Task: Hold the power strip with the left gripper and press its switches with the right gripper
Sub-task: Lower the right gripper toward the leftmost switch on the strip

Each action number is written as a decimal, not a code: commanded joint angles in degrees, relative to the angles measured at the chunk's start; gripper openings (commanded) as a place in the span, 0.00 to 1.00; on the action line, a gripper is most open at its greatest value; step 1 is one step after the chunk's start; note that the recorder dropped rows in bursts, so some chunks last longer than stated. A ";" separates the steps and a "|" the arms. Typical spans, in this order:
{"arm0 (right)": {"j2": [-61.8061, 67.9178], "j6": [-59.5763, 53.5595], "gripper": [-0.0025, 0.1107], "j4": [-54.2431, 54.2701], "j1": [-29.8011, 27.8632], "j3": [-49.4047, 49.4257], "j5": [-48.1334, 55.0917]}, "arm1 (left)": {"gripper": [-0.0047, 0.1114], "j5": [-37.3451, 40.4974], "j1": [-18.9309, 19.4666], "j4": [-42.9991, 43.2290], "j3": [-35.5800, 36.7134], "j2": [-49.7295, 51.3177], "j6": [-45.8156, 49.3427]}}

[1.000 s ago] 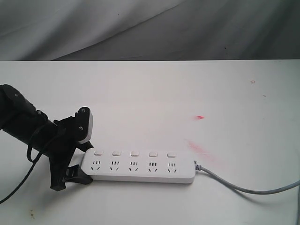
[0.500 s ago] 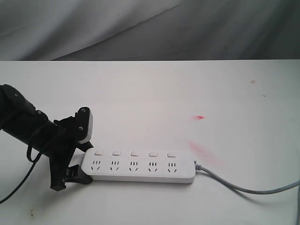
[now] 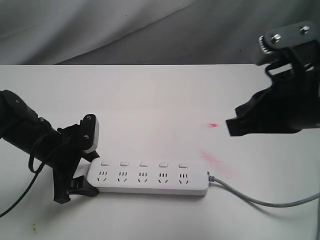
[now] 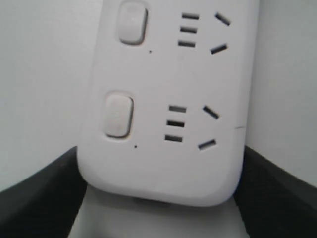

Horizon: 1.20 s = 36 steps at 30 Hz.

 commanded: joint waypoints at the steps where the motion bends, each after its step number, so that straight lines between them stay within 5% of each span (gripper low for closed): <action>1: 5.48 -0.64 0.02 1.40 1.90 -3.85 3.16 | 0.56 -0.73 0.12 -0.77 -0.25 0.10 0.14; 20: 37.92 -49.02 0.02 26.92 2.17 -35.65 17.53 | 0.56 -0.73 0.12 -0.77 -0.25 0.10 0.14; 36: 48.06 -62.46 0.04 37.00 7.80 -37.02 13.10 | 0.56 -0.73 0.12 -0.77 -0.25 0.10 0.14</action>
